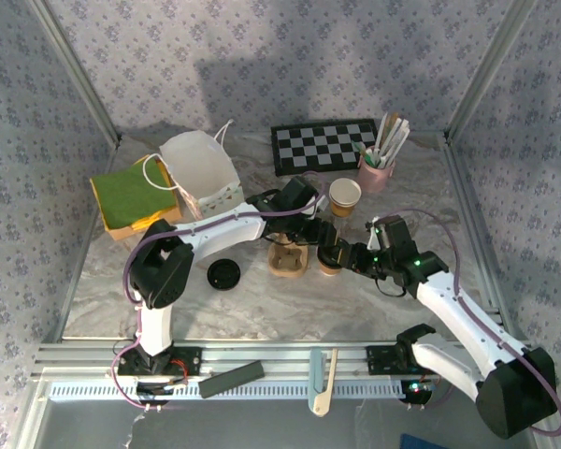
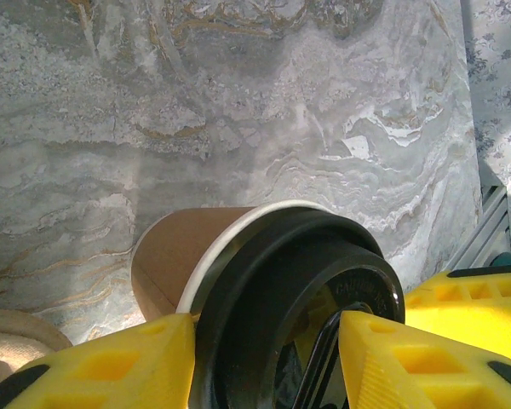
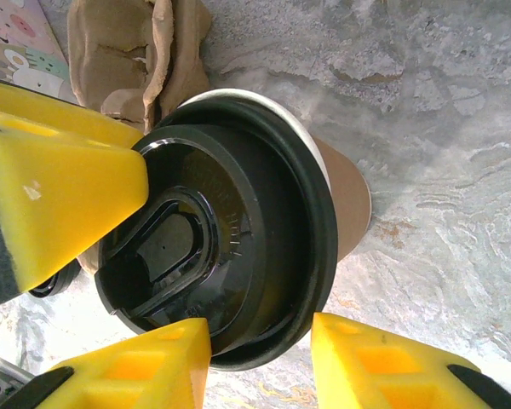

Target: Pack the takeout coffee

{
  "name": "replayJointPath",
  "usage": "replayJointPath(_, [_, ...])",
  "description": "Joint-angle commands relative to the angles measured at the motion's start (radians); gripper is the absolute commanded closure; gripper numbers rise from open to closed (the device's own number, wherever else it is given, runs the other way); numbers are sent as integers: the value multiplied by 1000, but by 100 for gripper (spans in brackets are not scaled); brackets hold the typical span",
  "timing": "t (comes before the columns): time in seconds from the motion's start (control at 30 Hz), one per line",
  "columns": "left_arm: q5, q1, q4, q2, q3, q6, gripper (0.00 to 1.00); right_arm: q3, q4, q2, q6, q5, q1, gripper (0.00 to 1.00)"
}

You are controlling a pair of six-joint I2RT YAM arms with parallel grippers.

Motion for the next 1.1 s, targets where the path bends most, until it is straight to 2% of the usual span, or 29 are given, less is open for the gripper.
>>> replayJointPath(0.0, [22, -14, -41, 3, -3, -5, 51, 4, 19, 15, 5, 5, 11, 63])
replayJointPath(0.57, [9, -10, -59, 6, 14, -1, 52, 19, -1, 24, -11, 27, 8, 63])
replayJointPath(1.07, [-14, 15, -93, -9, 36, 16, 42, 11, -36, -12, -14, 27, -7, 63])
